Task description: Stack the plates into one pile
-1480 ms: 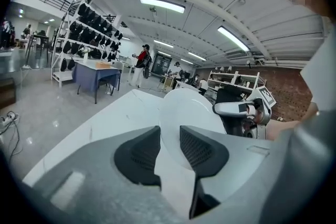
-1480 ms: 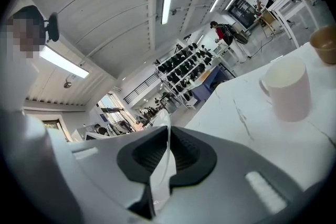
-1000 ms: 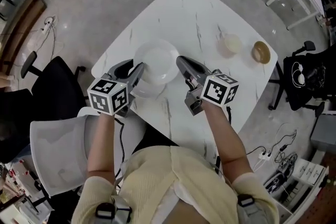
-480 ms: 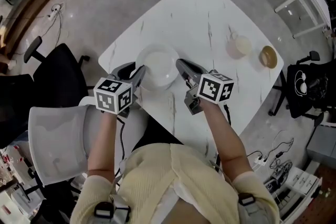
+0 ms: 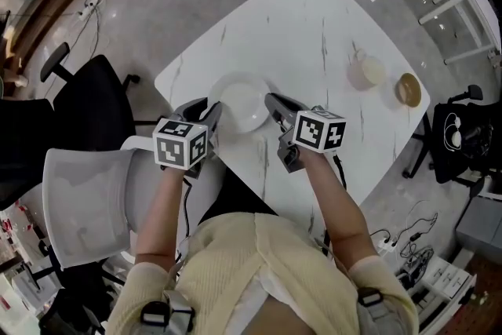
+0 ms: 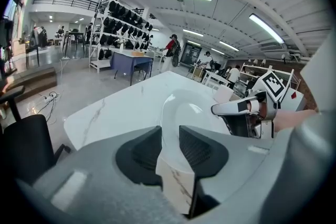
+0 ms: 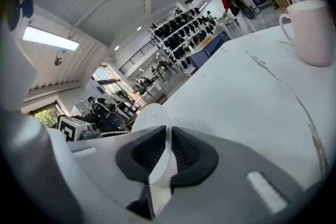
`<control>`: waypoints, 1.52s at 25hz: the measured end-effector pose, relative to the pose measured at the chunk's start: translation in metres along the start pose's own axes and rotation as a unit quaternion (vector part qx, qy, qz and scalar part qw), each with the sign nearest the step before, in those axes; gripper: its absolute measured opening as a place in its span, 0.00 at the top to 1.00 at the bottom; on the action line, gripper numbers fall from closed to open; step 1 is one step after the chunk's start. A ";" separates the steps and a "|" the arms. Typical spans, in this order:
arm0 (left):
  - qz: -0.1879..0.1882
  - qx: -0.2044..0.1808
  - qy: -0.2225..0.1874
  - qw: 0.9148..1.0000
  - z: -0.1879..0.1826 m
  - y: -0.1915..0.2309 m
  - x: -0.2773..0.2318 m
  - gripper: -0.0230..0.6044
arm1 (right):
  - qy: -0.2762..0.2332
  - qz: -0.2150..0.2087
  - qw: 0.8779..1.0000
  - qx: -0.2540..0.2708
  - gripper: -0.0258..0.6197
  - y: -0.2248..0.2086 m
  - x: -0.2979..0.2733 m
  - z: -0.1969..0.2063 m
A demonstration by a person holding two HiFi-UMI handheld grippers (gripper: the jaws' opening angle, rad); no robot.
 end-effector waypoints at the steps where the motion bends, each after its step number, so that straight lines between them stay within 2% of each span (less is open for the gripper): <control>1: -0.004 -0.001 0.003 1.000 0.002 0.001 0.000 0.79 | 0.004 0.004 1.000 0.002 0.90 -0.001 -0.001 0.003; 13: -0.017 -0.018 0.033 0.999 0.015 0.001 -0.011 0.77 | 0.030 0.051 0.998 -0.001 0.89 -0.013 -0.003 0.016; 20: -0.033 -0.072 0.042 0.996 0.017 0.002 -0.014 0.73 | 0.032 0.056 0.998 -0.004 0.89 -0.013 -0.003 0.019; 24: -0.041 -0.137 0.051 0.988 0.018 0.003 -0.017 0.74 | 0.036 0.058 0.998 -0.006 0.89 -0.014 -0.004 0.020; 28: -0.038 -0.140 0.050 0.988 0.018 0.003 -0.019 0.74 | 0.038 0.065 0.997 -0.001 0.89 -0.018 -0.005 0.022; 32: -0.039 -0.147 0.050 0.987 0.016 0.004 -0.019 0.74 | 0.050 0.074 0.996 0.024 0.87 -0.017 -0.004 0.021; 38: -0.034 -0.137 0.045 0.989 0.013 0.007 -0.017 0.75 | 0.058 0.088 0.988 0.110 0.83 -0.014 -0.005 0.019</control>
Point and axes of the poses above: the fingertips, and each gripper's own axes: x backward along the fingers, y to its left, z out of its underside, the point moved 5 cm from there along x, backward along the fingers, and after that the axes turned 14 degrees about -y, right-handed, at the moved point
